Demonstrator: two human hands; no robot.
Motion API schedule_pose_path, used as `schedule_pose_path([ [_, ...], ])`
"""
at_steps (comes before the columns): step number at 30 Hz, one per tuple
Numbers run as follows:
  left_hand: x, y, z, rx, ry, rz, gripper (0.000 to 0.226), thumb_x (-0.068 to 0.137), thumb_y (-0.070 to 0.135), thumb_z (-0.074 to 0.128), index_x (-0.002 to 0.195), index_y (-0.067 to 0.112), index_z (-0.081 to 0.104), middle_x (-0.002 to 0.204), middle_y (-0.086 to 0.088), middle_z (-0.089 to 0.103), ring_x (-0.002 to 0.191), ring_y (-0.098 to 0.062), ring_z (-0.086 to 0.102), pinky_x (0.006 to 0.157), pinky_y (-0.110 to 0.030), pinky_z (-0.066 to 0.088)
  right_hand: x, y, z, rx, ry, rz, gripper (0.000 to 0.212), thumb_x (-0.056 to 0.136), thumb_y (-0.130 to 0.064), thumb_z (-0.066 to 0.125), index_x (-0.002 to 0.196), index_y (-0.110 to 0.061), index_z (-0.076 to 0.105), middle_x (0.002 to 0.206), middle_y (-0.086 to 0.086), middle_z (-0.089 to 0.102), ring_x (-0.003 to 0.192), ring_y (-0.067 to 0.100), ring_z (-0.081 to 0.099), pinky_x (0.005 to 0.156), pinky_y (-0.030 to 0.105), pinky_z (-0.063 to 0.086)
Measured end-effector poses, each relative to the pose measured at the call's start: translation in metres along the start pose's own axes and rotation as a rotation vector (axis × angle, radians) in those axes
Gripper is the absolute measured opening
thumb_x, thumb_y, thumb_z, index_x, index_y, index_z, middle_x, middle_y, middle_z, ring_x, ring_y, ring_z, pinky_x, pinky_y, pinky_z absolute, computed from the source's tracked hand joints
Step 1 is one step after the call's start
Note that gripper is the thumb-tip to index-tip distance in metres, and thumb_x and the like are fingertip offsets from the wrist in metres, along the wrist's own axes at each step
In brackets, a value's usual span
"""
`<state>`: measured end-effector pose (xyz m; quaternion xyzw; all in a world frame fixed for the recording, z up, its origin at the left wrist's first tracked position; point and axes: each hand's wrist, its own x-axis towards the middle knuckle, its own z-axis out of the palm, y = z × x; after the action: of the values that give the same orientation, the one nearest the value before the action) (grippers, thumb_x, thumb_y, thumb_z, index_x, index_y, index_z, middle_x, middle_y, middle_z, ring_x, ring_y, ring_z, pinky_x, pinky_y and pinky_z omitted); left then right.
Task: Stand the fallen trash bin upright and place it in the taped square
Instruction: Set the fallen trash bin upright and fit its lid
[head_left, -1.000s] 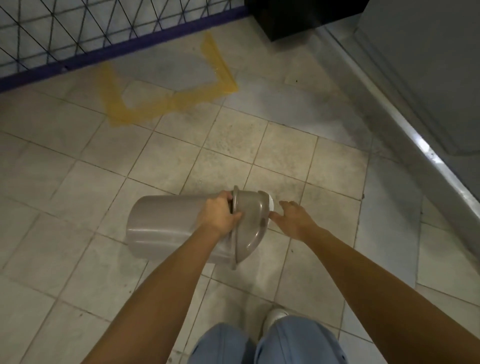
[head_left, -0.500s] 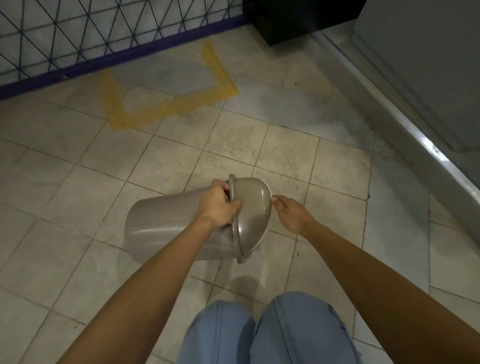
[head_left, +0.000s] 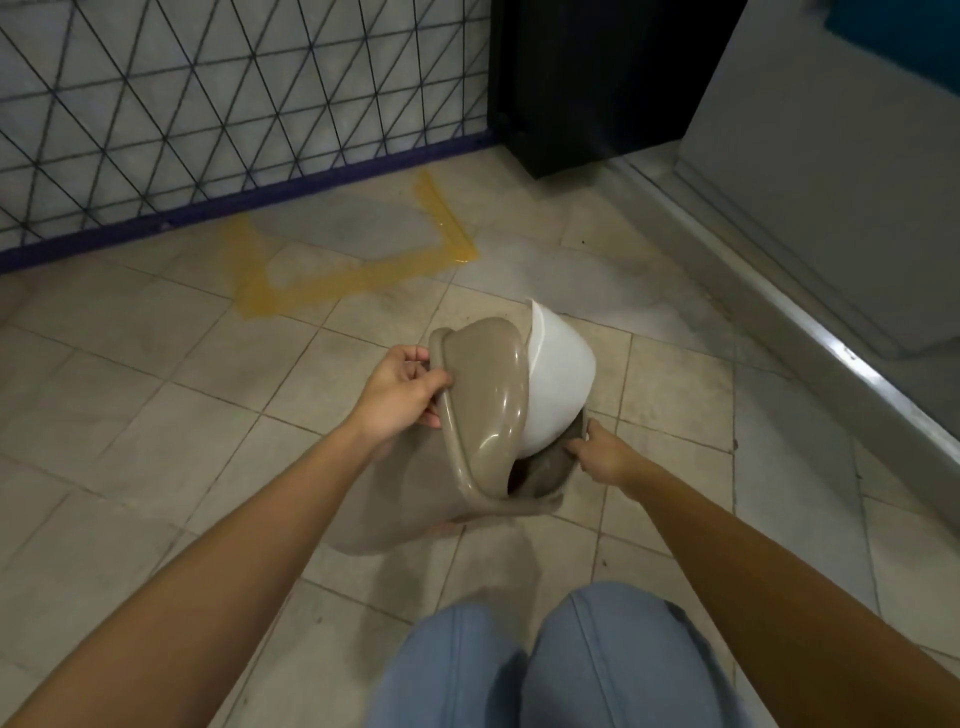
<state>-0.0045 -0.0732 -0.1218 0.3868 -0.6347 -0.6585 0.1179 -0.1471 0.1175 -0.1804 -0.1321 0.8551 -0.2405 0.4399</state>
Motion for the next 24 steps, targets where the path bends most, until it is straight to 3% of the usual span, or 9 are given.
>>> schedule_pose_path([
  [3,-0.004,0.001,-0.006,-0.084,0.012,0.021,0.020,0.084,0.002,0.059,0.094,0.015,0.047,0.067,-0.003,0.050,0.042,-0.004,0.051,0.036,-0.018,0.044,-0.007,-0.006,-0.004,0.219,-0.013,0.004,0.055,0.094,-0.033,0.043,0.144,-0.022,0.024,0.124,0.007,0.054,0.096,0.023,0.056,0.087,0.041,0.049],
  [7,-0.007,0.002,-0.016,-0.172,0.030,0.022,0.018,0.086,0.002,0.057,0.099,0.012,0.049,0.066,-0.002,0.052,0.040,-0.003,0.050,0.038,-0.018,0.044,-0.016,-0.014,-0.012,0.392,-0.120,0.010,0.049,0.093,-0.027,0.044,0.139,-0.029,0.028,0.104,0.001,0.055,0.091,0.024,0.058,0.077,0.043,0.052],
  [12,-0.007,-0.003,-0.034,-0.229,0.033,0.026,0.013,0.088,0.004,0.054,0.095,0.015,0.052,0.052,0.008,0.058,0.041,-0.003,0.049,0.041,-0.019,0.042,-0.024,-0.023,-0.021,0.461,-0.210,-0.002,0.056,0.087,-0.017,0.046,0.137,-0.038,0.029,0.109,0.005,0.051,0.096,0.027,0.054,0.077,0.044,0.050],
  [16,-0.007,-0.009,-0.045,-0.227,0.054,-0.003,0.021,0.088,0.007,0.053,0.109,0.010,0.053,0.073,0.000,0.059,0.061,-0.012,0.051,0.060,-0.030,0.044,-0.029,-0.032,-0.024,0.425,-0.204,-0.062,0.067,0.082,-0.018,0.053,0.139,-0.039,0.027,0.119,0.007,0.050,0.101,0.028,0.054,0.080,0.044,0.050],
  [19,-0.009,-0.013,-0.050,-0.217,0.076,-0.009,0.023,0.089,0.007,0.051,0.111,0.009,0.051,0.074,-0.003,0.056,0.062,-0.014,0.050,0.059,-0.030,0.045,-0.032,-0.041,-0.028,0.403,-0.193,-0.091,0.072,0.081,-0.014,0.054,0.140,-0.041,0.024,0.129,0.009,0.046,0.108,0.030,0.052,0.082,0.045,0.048],
  [24,-0.009,-0.022,-0.057,-0.182,0.119,-0.008,0.029,0.090,0.009,0.049,0.119,0.005,0.050,0.076,-0.005,0.055,0.061,-0.015,0.051,0.057,-0.031,0.046,-0.033,-0.055,-0.031,0.340,-0.126,-0.133,0.073,0.079,-0.013,0.055,0.138,-0.044,0.026,0.111,0.000,0.052,0.100,0.024,0.054,0.081,0.043,0.050],
])
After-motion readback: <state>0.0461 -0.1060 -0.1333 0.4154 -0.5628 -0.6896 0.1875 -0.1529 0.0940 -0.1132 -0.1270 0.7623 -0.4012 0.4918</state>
